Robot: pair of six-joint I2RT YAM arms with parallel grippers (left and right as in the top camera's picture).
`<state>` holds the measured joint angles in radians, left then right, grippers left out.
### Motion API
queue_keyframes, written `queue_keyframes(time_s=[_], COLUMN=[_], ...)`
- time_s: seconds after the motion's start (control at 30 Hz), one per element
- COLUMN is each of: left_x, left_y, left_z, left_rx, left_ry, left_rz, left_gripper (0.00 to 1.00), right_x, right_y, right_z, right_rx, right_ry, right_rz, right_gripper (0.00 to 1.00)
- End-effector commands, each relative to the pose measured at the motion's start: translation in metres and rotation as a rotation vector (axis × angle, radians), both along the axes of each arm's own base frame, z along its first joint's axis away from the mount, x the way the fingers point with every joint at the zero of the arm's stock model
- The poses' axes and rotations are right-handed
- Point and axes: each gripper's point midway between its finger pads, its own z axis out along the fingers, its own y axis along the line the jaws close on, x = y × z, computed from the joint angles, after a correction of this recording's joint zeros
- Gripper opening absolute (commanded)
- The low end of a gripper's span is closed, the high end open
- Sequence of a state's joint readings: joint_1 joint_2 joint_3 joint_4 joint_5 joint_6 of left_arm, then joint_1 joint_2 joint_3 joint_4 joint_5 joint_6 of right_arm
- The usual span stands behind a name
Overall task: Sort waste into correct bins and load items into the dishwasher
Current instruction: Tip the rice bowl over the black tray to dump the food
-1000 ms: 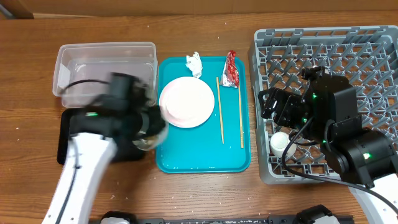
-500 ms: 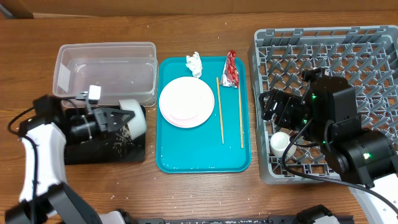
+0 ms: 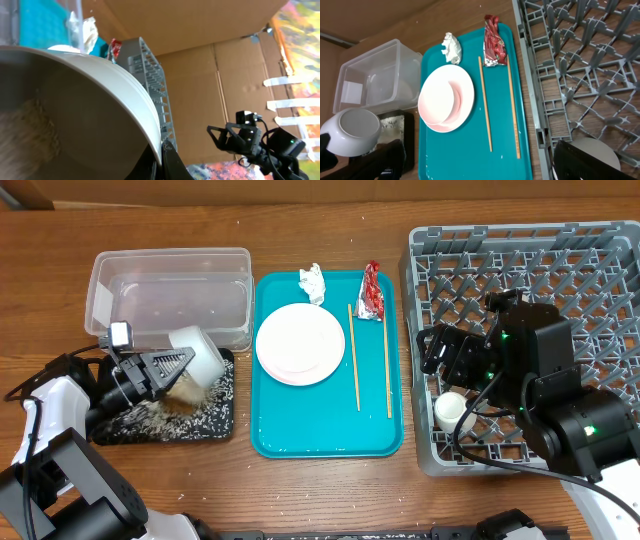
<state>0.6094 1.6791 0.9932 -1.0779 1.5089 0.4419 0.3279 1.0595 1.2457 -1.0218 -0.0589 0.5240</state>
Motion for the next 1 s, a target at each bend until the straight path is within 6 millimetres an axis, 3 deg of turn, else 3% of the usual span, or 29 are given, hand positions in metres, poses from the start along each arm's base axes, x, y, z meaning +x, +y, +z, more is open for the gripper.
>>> queue_keyframes(time_s=[0.0, 0.4, 0.67, 0.77, 0.87, 0.97], left_x=[0.000, -0.004, -0.010, -0.006, -0.004, -0.004], left_y=[0.002, -0.002, -0.006, 0.006, 0.020, 0.018], left_z=[0.008, 0.012, 0.018, 0.016, 0.015, 0.006], left_rx=[-0.041, -0.083, 0.003, 0.074, 0.019, 0.045], left_ry=[-0.050, -0.007, -0.127, -0.222, -0.143, -0.091], left_rz=[0.018, 0.022, 0.018, 0.043, 0.081, 0.065], left_gripper=[0.04, 0.04, 0.04, 0.04, 0.04, 0.04], right_x=[0.002, 0.002, 0.002, 0.002, 0.003, 0.003], right_y=[-0.003, -0.003, -0.003, -0.003, -0.003, -0.003], right_z=[0.008, 0.008, 0.008, 0.009, 0.009, 0.009], right_rx=[0.004, 0.004, 0.003, 0.004, 0.006, 0.006], right_ry=[-0.022, -0.022, -0.022, -0.023, -0.025, -0.025], right_rz=[-0.019, -0.019, -0.019, -0.019, -0.019, -0.019], right_gripper=[0.97, 0.97, 0.99, 1.00, 1.00, 1.00])
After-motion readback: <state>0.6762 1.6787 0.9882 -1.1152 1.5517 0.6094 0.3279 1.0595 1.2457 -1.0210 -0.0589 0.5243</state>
